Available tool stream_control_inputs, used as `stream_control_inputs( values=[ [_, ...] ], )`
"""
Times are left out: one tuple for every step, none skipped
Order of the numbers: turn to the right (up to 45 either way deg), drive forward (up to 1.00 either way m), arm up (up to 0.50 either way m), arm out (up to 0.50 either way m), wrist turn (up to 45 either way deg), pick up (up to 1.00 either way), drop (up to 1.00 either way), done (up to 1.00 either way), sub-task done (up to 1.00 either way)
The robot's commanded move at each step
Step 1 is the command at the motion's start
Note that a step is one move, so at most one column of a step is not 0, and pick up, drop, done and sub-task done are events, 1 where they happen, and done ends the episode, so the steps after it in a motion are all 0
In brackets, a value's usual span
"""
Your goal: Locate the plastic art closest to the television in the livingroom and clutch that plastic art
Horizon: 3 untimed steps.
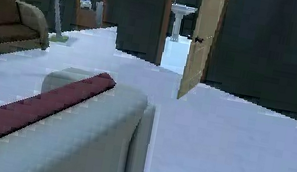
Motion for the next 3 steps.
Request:
stream_control_inputs(
  values=[
    [45.0,0.0,0.0,0.0,0.0,0.0,0.0,0.0,0.0],
    [45.0,0.0,0.0,0.0,0.0,0.0,0.0,0.0,0.0],
    [30.0,0.0,0.0,0.0,0.0,0.0,0.0,0.0,0.0]
  ],
)
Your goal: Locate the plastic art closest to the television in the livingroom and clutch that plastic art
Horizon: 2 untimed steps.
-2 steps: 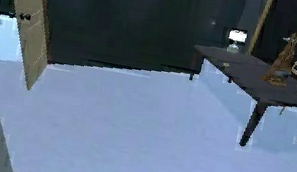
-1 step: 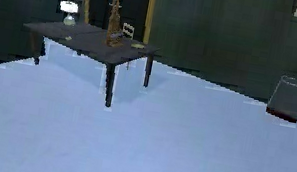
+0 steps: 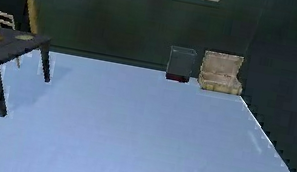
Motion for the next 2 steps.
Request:
stream_control_inputs(
  values=[
    [0.0,0.15,0.0,0.0,0.0,0.0,0.0,0.0,0.0],
    [-45.0,0.0,0.0,0.0,0.0,0.0,0.0,0.0,0.0]
  ],
)
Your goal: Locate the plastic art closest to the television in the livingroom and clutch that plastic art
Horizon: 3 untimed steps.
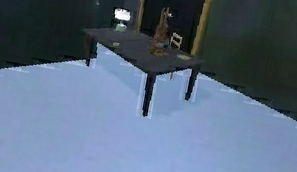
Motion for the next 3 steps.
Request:
stream_control_inputs(
  values=[
    [-39.0,0.0,0.0,0.0,0.0,0.0,0.0,0.0,0.0],
    [0.0,0.75,0.0,0.0,0.0,0.0,0.0,0.0,0.0],
    [-36.0,0.0,0.0,0.0,0.0,0.0,0.0,0.0,0.0]
  ],
)
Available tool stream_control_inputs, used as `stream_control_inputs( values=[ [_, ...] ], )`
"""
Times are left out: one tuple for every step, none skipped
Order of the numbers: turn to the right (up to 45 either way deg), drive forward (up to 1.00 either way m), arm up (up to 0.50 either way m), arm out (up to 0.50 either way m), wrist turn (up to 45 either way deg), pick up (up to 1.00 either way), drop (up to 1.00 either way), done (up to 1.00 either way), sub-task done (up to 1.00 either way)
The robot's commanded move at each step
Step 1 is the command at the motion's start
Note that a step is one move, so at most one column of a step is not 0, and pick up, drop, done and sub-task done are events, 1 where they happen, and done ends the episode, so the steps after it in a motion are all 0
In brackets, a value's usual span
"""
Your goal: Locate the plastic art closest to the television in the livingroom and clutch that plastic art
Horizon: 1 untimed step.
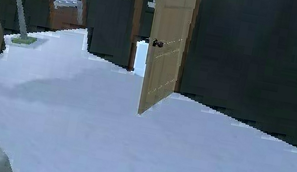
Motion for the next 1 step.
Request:
stream_control_inputs(
  values=[
    [0.0,1.0,0.0,0.0,0.0,0.0,0.0,0.0,0.0]
  ],
)
